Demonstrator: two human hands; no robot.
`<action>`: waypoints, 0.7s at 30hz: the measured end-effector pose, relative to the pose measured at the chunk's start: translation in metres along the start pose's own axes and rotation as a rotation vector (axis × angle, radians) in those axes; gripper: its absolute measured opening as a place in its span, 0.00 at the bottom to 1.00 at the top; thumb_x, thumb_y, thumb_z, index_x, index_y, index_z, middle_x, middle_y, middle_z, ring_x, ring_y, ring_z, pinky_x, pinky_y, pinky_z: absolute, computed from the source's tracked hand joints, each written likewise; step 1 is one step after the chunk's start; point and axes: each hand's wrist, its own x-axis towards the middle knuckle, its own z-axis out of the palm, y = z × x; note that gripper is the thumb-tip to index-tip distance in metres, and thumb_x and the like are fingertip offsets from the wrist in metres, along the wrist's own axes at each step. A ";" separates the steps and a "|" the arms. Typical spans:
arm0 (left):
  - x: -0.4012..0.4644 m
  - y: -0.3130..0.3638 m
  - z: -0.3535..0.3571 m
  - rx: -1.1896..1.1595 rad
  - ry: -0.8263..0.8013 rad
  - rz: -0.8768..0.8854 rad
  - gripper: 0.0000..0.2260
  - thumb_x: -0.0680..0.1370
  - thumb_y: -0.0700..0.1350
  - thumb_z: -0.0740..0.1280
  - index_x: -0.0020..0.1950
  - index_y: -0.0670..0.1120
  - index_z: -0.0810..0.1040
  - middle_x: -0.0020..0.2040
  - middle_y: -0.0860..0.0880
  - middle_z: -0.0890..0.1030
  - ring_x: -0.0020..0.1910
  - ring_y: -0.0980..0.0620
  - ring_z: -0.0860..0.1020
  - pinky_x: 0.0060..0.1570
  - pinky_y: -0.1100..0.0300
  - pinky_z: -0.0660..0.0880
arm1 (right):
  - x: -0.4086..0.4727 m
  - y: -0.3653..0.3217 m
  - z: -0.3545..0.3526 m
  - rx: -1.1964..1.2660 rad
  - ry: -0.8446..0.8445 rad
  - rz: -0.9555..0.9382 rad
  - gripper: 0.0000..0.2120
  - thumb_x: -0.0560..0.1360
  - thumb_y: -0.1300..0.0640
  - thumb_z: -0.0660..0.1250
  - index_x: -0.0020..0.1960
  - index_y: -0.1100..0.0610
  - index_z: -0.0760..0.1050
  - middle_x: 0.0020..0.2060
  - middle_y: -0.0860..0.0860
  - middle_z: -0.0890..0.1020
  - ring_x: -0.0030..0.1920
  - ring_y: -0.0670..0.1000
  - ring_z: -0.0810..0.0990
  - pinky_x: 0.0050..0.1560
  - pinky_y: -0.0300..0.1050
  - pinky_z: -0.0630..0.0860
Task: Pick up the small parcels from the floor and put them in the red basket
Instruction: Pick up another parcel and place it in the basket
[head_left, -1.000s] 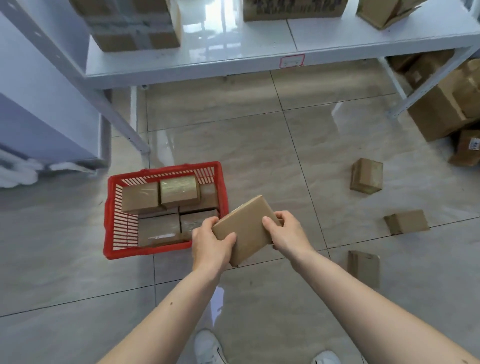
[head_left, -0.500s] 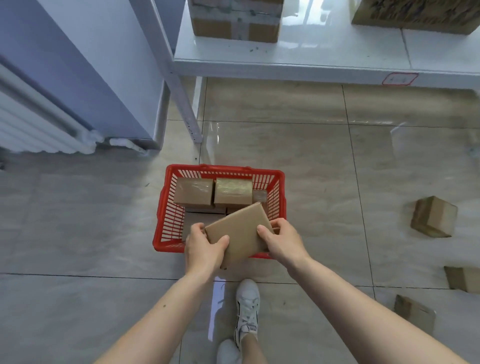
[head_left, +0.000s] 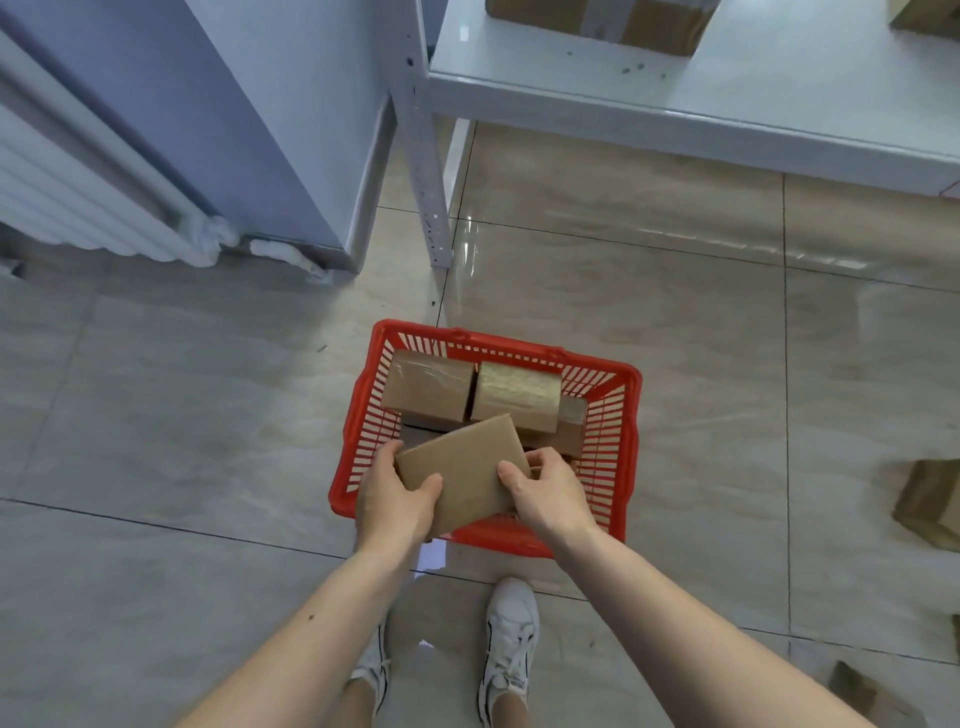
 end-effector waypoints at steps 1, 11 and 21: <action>0.006 -0.002 -0.003 -0.002 -0.003 -0.007 0.29 0.75 0.45 0.70 0.73 0.51 0.64 0.66 0.48 0.74 0.63 0.44 0.74 0.58 0.44 0.77 | 0.004 -0.001 0.007 0.011 0.000 0.012 0.16 0.74 0.45 0.65 0.57 0.53 0.72 0.50 0.50 0.81 0.49 0.52 0.81 0.52 0.56 0.80; 0.081 -0.034 -0.019 0.064 -0.141 0.020 0.23 0.75 0.41 0.69 0.67 0.52 0.64 0.59 0.52 0.74 0.56 0.49 0.75 0.58 0.47 0.77 | 0.041 0.009 0.076 0.023 0.054 0.133 0.19 0.76 0.44 0.63 0.62 0.54 0.73 0.53 0.50 0.80 0.52 0.51 0.79 0.50 0.46 0.73; 0.160 -0.088 0.033 0.176 -0.205 0.075 0.25 0.76 0.46 0.67 0.73 0.53 0.66 0.66 0.50 0.72 0.64 0.47 0.73 0.62 0.43 0.74 | 0.110 0.054 0.138 -0.014 0.076 0.234 0.22 0.77 0.45 0.63 0.65 0.57 0.71 0.56 0.54 0.80 0.57 0.56 0.79 0.57 0.50 0.75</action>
